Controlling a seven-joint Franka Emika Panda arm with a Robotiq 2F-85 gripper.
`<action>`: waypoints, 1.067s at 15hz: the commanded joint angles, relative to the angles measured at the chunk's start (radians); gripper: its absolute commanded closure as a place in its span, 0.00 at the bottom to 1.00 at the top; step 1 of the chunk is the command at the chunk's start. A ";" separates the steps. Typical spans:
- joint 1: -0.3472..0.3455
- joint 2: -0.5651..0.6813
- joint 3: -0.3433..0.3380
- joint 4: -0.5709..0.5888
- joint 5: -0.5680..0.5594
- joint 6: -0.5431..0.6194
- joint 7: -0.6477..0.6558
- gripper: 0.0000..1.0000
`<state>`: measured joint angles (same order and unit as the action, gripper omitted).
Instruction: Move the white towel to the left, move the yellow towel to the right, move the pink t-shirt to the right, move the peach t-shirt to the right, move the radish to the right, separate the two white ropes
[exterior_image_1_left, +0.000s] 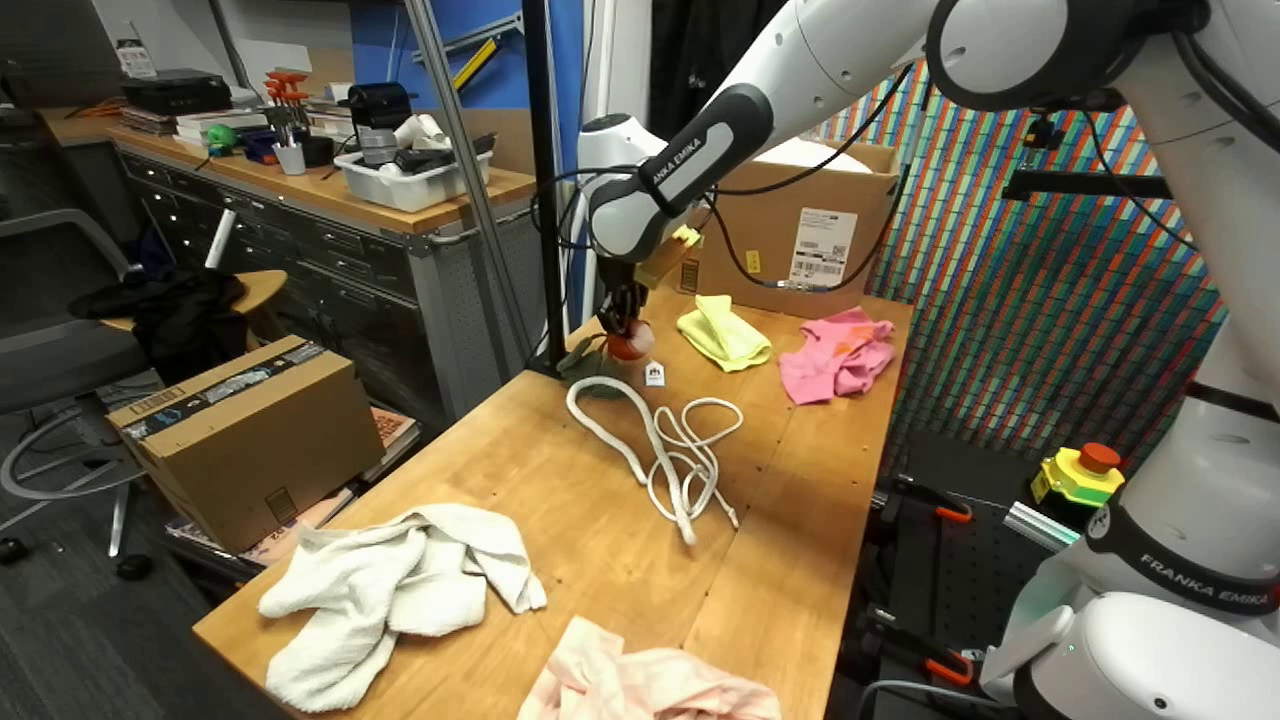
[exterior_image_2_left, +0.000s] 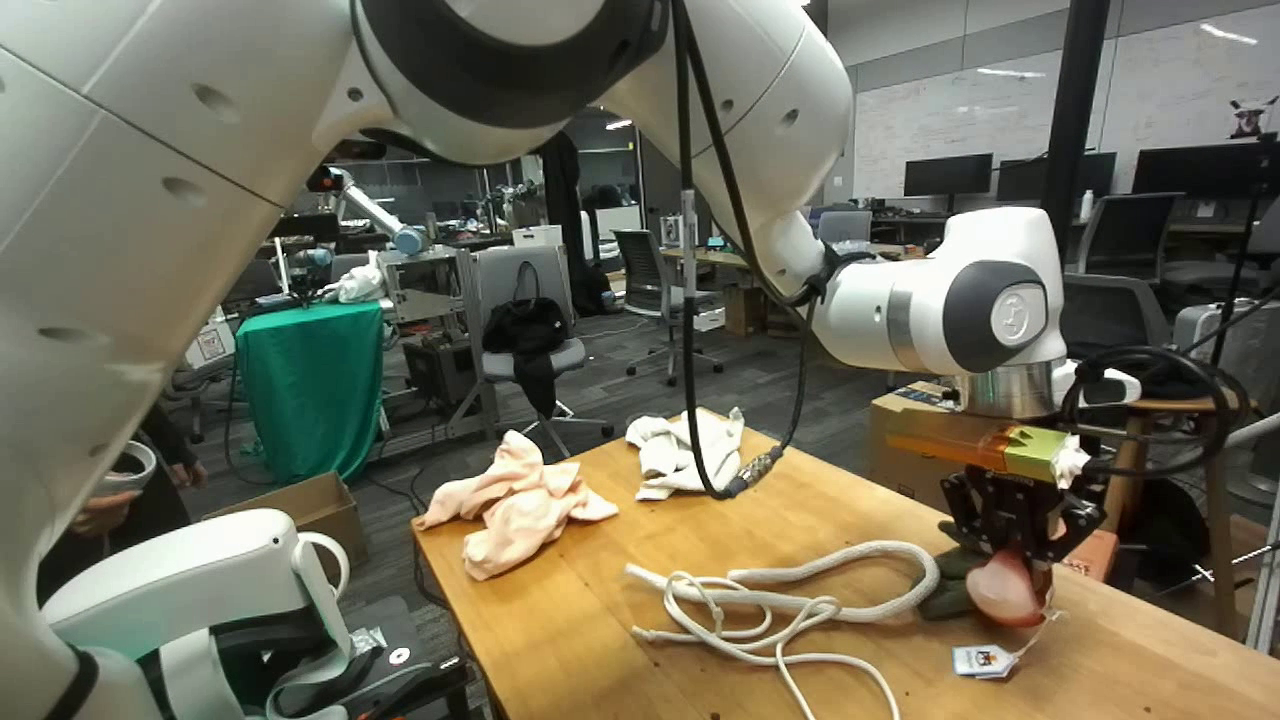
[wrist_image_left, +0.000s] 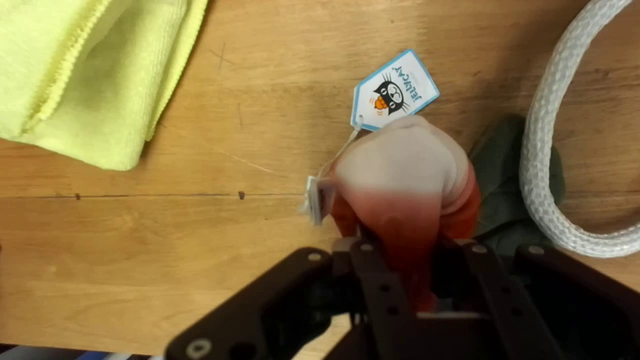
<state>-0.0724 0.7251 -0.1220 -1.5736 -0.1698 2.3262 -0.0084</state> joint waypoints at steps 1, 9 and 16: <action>0.043 0.006 -0.060 0.020 -0.059 0.026 0.106 0.86; 0.105 0.030 -0.156 0.037 -0.162 0.043 0.323 0.86; 0.129 0.046 -0.185 0.038 -0.199 0.033 0.422 0.86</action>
<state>0.0374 0.7504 -0.2830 -1.5649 -0.3489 2.3601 0.3734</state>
